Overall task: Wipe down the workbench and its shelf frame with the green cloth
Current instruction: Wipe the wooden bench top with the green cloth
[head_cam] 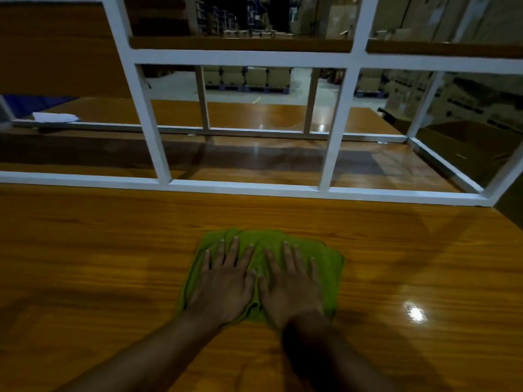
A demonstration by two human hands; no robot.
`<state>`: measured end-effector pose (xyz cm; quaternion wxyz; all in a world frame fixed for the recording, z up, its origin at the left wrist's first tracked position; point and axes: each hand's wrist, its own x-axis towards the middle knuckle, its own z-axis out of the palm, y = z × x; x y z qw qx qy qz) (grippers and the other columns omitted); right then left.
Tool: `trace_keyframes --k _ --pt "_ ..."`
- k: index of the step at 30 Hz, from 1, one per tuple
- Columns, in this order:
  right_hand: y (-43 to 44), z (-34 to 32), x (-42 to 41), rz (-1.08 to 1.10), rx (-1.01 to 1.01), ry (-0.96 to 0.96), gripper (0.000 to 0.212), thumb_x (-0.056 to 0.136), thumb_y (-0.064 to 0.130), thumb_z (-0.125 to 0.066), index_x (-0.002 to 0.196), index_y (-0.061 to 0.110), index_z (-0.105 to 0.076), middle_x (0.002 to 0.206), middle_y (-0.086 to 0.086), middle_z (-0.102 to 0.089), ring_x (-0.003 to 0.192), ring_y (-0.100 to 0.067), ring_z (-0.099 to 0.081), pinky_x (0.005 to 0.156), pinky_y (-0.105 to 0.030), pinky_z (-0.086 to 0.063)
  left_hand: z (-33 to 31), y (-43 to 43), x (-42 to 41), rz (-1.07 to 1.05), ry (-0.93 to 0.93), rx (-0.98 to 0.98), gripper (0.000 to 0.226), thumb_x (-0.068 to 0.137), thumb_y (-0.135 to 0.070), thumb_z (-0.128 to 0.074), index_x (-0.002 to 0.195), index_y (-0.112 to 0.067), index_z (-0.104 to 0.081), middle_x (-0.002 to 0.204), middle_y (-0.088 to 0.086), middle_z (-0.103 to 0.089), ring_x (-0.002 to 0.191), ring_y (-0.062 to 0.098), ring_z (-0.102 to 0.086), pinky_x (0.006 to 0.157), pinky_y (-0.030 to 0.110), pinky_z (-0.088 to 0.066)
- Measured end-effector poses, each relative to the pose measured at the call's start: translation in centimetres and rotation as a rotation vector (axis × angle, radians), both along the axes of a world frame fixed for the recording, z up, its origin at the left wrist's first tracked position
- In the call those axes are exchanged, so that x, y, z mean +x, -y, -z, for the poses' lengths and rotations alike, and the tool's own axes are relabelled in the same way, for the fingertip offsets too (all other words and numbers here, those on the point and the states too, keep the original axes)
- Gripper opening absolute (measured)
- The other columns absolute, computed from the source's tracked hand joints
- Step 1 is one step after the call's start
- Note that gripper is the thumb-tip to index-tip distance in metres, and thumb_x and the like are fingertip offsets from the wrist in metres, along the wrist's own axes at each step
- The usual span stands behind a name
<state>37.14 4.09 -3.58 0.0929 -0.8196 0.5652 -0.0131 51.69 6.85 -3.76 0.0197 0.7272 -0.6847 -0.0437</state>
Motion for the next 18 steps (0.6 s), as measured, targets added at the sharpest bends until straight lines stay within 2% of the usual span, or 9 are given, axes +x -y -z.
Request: trace_keyframes --k 2,4,6,11,18 --pt "1.3 0.0 -1.2 0.058 -0.014 -0.007 0.068 0.092 0.06 0.002 0.156 0.036 0.004 0.164 -0.003 0.014 0.15 -0.024 0.015 0.118 -0.052 0.011 0.0 1.9 -1.4 0.029 -0.004 0.007 0.076 0.083 -0.059 0.015 0.154 -0.035 0.007 0.161 0.001 0.017 0.149 0.027 0.012 0.12 0.049 0.006" --pt "3.1 0.3 -1.6 0.099 -0.045 0.004 0.075 0.085 0.058 0.01 0.156 0.035 0.0 0.165 -0.005 0.009 0.151 -0.024 0.01 0.119 -0.053 0.008 0.0 4.7 -2.3 0.059 -0.004 0.008 0.061 0.098 -0.054 -0.001 0.155 -0.034 0.003 0.162 0.001 0.015 0.149 0.026 0.011 0.12 0.05 0.004" --pt "5.4 0.5 -1.7 0.136 -0.067 0.015 0.076 0.085 0.054 0.008 0.157 0.034 -0.005 0.165 -0.007 0.002 0.151 -0.026 0.005 0.119 -0.055 0.005 0.2 7.9 -2.9 0.083 -0.015 -0.001 0.056 0.103 -0.049 -0.011 0.155 -0.033 0.0 0.163 0.001 0.011 0.15 0.026 0.009 0.12 0.049 0.004" --pt "10.9 0.7 0.1 0.21 -0.081 -0.022 0.061 0.1 0.052 -0.014 0.157 0.031 -0.007 0.165 -0.011 -0.001 0.151 -0.031 0.002 0.118 -0.059 0.004 0.5 14.2 -1.2 0.128 0.01 -0.01 0.055 0.103 -0.047 -0.012 0.155 -0.03 -0.005 0.164 0.003 0.003 0.15 0.027 0.003 0.12 0.049 0.001" --pt "13.2 0.4 5.9 0.251 -0.054 -0.016 0.063 0.1 0.053 -0.015 0.157 0.03 -0.007 0.165 -0.012 0.005 0.151 -0.033 0.006 0.117 -0.06 0.007 0.7 16.0 4.7 0.128 -0.018 -0.064 0.054 0.104 -0.047 -0.014 0.155 -0.031 -0.011 0.164 0.002 -0.002 0.15 0.027 -0.003 0.12 0.05 -0.004"
